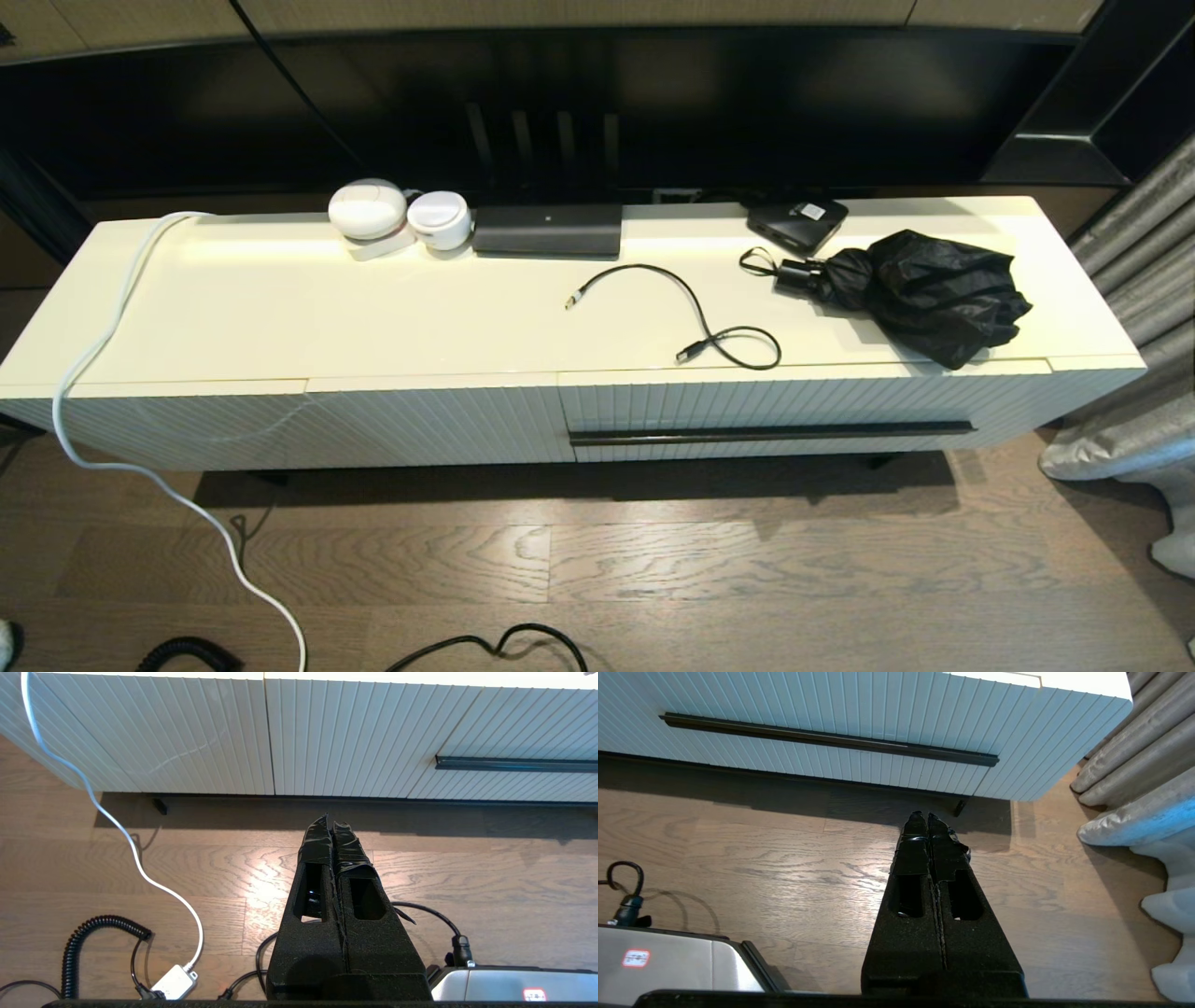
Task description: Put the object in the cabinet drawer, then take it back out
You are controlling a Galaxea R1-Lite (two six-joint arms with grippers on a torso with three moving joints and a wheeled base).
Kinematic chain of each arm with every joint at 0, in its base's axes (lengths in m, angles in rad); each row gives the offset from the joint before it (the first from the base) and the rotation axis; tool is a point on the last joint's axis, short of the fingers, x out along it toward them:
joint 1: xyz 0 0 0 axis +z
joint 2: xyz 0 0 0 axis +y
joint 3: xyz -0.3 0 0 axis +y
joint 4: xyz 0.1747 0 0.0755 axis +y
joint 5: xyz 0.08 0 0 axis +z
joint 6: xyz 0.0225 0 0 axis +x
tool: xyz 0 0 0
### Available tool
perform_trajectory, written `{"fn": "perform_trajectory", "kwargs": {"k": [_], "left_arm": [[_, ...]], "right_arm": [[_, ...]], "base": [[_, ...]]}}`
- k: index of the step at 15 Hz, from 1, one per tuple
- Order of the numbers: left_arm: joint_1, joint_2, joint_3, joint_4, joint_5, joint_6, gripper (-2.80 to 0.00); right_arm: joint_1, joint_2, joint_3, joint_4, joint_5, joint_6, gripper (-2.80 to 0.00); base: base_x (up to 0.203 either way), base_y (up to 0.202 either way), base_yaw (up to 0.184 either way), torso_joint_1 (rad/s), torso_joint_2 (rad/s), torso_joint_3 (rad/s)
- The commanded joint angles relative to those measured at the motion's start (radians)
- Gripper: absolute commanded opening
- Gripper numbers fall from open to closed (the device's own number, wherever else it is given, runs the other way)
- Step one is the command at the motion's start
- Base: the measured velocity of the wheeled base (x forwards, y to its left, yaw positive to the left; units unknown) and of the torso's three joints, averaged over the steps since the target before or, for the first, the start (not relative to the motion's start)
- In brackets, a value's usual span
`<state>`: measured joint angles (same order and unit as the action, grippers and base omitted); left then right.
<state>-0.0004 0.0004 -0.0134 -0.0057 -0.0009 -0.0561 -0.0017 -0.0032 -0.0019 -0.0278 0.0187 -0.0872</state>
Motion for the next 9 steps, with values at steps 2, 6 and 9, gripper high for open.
{"fn": "perform_trajectory", "kwargs": {"k": [2,6,9], "left_arm": [[0.000,0.001,0.001,0.000,0.001,-0.001,-2.80],[0.000,0.001,0.001,0.000,-0.001,-0.001,-2.80],[-0.001,0.001,0.001,0.000,0.001,-0.001,-2.80]], "right_arm": [[-0.001,0.003,0.011,0.003,-0.004,0.033,-2.80],[0.000,0.003,0.010,0.002,-0.017,0.069,-2.80],[-0.001,0.003,0.010,0.002,-0.017,0.070,-2.80]], "base": [[0.000,0.000,0.000,0.000,0.00,0.000],[0.000,0.000,0.000,0.000,0.00,0.000],[0.000,0.000,0.000,0.000,0.00,0.000]]}}
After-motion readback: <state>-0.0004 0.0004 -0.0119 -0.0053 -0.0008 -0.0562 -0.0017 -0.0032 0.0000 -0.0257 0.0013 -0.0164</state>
